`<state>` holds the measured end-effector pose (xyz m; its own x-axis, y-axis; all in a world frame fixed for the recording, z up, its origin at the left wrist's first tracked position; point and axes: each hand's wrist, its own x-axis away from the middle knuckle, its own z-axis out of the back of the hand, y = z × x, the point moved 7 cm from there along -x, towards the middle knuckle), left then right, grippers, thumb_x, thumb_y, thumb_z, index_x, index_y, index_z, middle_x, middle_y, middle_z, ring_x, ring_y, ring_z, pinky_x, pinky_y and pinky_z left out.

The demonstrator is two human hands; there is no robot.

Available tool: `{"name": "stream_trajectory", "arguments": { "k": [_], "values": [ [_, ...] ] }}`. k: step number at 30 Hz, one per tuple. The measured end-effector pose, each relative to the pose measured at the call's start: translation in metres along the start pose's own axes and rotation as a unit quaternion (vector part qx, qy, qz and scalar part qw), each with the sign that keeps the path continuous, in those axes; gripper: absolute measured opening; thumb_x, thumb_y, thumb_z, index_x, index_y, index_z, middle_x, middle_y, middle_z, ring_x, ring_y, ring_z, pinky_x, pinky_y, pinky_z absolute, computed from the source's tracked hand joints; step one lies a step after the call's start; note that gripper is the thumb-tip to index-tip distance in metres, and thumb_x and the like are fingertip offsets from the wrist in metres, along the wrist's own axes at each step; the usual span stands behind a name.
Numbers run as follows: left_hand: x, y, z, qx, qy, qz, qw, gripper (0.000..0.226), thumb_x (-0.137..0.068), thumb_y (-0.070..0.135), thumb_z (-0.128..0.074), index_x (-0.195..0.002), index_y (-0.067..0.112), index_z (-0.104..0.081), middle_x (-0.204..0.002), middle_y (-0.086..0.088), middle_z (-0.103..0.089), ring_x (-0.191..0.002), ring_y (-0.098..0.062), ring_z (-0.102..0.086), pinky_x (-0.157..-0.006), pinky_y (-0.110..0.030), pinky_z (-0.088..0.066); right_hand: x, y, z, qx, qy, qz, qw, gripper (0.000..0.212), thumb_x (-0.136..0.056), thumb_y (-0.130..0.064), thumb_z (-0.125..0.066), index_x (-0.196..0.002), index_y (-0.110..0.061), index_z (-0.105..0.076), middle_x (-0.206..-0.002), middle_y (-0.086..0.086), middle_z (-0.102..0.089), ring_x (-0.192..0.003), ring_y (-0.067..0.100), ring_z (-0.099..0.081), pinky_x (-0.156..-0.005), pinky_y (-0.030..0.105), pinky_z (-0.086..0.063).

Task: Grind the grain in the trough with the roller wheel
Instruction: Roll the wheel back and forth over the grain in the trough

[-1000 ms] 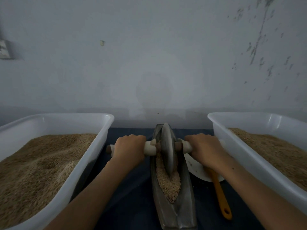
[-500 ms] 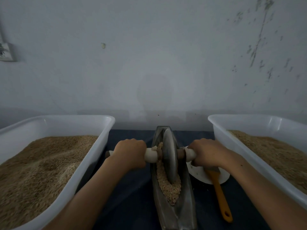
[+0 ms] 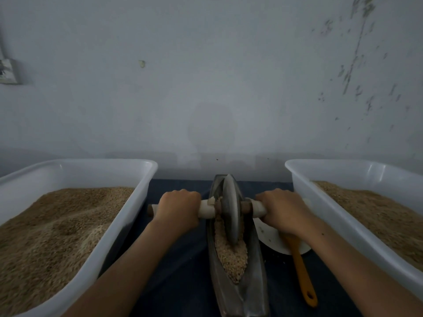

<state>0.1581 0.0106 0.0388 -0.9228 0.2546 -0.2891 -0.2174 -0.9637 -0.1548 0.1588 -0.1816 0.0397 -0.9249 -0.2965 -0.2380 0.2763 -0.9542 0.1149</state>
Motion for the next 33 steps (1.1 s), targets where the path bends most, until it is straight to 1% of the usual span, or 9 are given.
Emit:
{"name": "stream_trajectory", "arguments": {
  "k": [3,6,9,14,18,22,28,30,33],
  "values": [
    [-0.001,0.001,-0.004,0.008,-0.077,-0.012,0.997,0.03,-0.084,0.032,-0.062,-0.11,0.018,-0.057,-0.099,0.0,-0.063,-0.089,-0.017,-0.06,-0.074,-0.028,-0.044,0.002,0.003,-0.006,-0.028,-0.107,0.014,0.994,0.006,-0.083,-0.028,-0.063,-0.087,-0.029,-0.058,-0.083,-0.007,-0.06,-0.075,0.012,-0.056,-0.056,0.023,-0.035],
    [0.001,0.0,-0.007,0.014,-0.109,-0.014,0.994,0.035,-0.082,0.032,-0.064,-0.113,0.018,-0.057,-0.099,-0.001,-0.062,-0.09,-0.017,-0.06,-0.076,-0.029,-0.046,0.003,0.002,-0.008,-0.028,-0.153,0.009,0.988,0.013,-0.081,-0.029,-0.068,-0.092,-0.026,-0.061,-0.082,-0.006,-0.06,-0.076,0.012,-0.058,-0.06,0.025,-0.041],
    [0.002,0.0,-0.005,0.002,-0.072,-0.002,0.997,0.031,-0.083,0.032,-0.062,-0.111,0.019,-0.057,-0.099,0.0,-0.063,-0.089,-0.017,-0.06,-0.071,-0.027,-0.042,0.002,0.001,-0.007,-0.019,-0.129,0.003,0.991,0.009,-0.083,-0.027,-0.064,-0.092,-0.026,-0.062,-0.088,-0.004,-0.065,-0.08,0.014,-0.061,-0.064,0.026,-0.045],
    [0.004,0.002,0.004,-0.015,0.045,0.014,0.999,0.022,-0.088,0.035,-0.057,-0.105,0.022,-0.051,-0.1,0.002,-0.062,-0.089,-0.018,-0.06,-0.066,-0.029,-0.034,0.002,0.001,0.001,-0.012,0.019,-0.014,1.0,0.005,-0.09,-0.024,-0.052,-0.088,-0.025,-0.056,-0.09,-0.004,-0.065,-0.083,0.018,-0.061,-0.067,0.03,-0.045],
    [0.003,0.0,0.003,0.002,0.054,0.024,0.998,0.024,-0.088,0.035,-0.057,-0.106,0.022,-0.048,-0.102,0.002,-0.061,-0.091,-0.017,-0.06,-0.067,-0.028,-0.034,0.001,-0.001,0.002,-0.008,0.071,-0.017,0.997,0.004,-0.091,-0.024,-0.051,-0.087,-0.026,-0.051,-0.09,-0.004,-0.064,-0.084,0.019,-0.061,-0.067,0.029,-0.043],
    [0.002,-0.001,0.0,0.004,0.019,0.007,1.0,0.026,-0.087,0.036,-0.058,-0.108,0.022,-0.054,-0.102,0.001,-0.062,-0.092,-0.017,-0.059,-0.069,-0.027,-0.035,-0.001,0.0,0.001,0.011,0.029,-0.005,1.0,0.003,-0.088,-0.024,-0.053,-0.088,-0.025,-0.055,-0.091,-0.003,-0.064,-0.084,0.019,-0.06,-0.063,0.029,-0.038],
    [0.002,0.001,-0.004,0.01,-0.09,-0.014,0.996,0.032,-0.083,0.032,-0.062,-0.11,0.016,-0.057,-0.1,-0.001,-0.062,-0.09,-0.018,-0.06,-0.074,-0.028,-0.044,0.001,0.004,-0.008,-0.025,-0.159,-0.006,0.987,0.02,-0.081,-0.028,-0.067,-0.1,-0.025,-0.064,-0.086,-0.004,-0.06,-0.081,0.015,-0.06,-0.066,0.027,-0.045],
    [0.004,0.0,-0.006,0.01,-0.099,-0.009,0.995,0.033,-0.083,0.032,-0.062,-0.111,0.016,-0.057,-0.099,-0.001,-0.062,-0.088,-0.017,-0.059,-0.072,-0.028,-0.044,0.0,0.004,-0.009,-0.014,-0.161,-0.005,0.987,0.019,-0.08,-0.028,-0.068,-0.099,-0.024,-0.064,-0.085,-0.004,-0.061,-0.08,0.015,-0.06,-0.066,0.028,-0.046],
    [0.004,-0.001,-0.004,0.001,-0.059,0.009,0.998,0.029,-0.084,0.031,-0.061,-0.11,0.019,-0.056,-0.1,0.0,-0.062,-0.089,-0.018,-0.059,-0.07,-0.028,-0.04,-0.002,0.003,-0.006,-0.005,-0.102,-0.004,0.995,0.005,-0.083,-0.024,-0.061,-0.088,-0.025,-0.061,-0.084,-0.004,-0.062,-0.075,0.014,-0.058,-0.059,0.027,-0.04]
  ]
}}
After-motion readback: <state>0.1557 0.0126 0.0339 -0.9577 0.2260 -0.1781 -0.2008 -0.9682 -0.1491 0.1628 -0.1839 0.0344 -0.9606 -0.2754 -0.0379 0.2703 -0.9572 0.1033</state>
